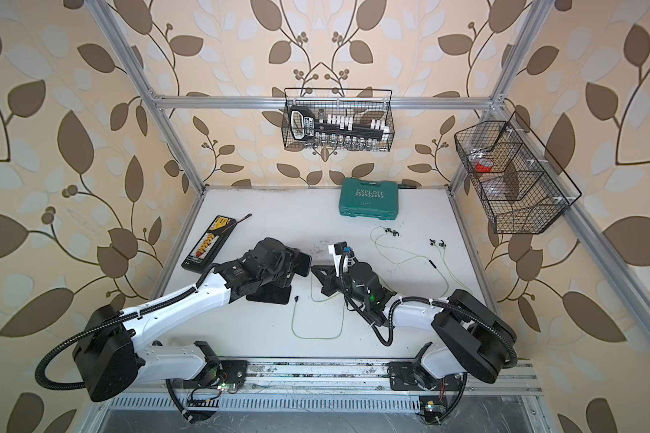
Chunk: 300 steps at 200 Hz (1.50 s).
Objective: Plug wired earphones into phones
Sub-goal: Insert the wired earphone into the phone.
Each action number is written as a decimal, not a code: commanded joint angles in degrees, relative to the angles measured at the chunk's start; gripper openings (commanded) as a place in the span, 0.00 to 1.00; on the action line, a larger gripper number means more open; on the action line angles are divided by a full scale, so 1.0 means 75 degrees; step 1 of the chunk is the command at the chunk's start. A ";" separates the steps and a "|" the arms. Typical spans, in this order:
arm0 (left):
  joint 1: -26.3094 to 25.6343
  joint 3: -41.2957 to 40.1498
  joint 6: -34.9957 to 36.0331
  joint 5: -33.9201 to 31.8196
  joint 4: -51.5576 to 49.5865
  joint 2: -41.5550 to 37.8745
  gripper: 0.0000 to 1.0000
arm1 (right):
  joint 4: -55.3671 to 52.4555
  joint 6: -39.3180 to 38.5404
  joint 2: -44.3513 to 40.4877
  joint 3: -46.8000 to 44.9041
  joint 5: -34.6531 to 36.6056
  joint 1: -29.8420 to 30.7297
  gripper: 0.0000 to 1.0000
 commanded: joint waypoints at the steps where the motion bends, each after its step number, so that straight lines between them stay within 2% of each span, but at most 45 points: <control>1: -0.0065 0.0045 -0.0039 -0.0190 0.0375 -0.0052 0.61 | 0.0215 -0.0117 -0.0243 -0.0051 0.0140 0.0044 0.00; 187: -0.0072 -0.0014 -0.0110 -0.0184 0.0490 -0.0176 0.61 | 0.0080 -0.0054 0.0437 0.0345 -0.0414 0.0044 0.00; 246: -0.0065 -0.0073 -0.0030 -0.0104 0.0753 -0.0208 0.61 | 0.0407 0.0473 0.0632 0.0346 -0.0919 -0.0072 0.00; 300: -0.0065 -0.0131 0.0118 -0.0001 0.1123 -0.0199 0.60 | 0.1058 0.1096 0.0739 0.0092 -0.1454 -0.0549 0.00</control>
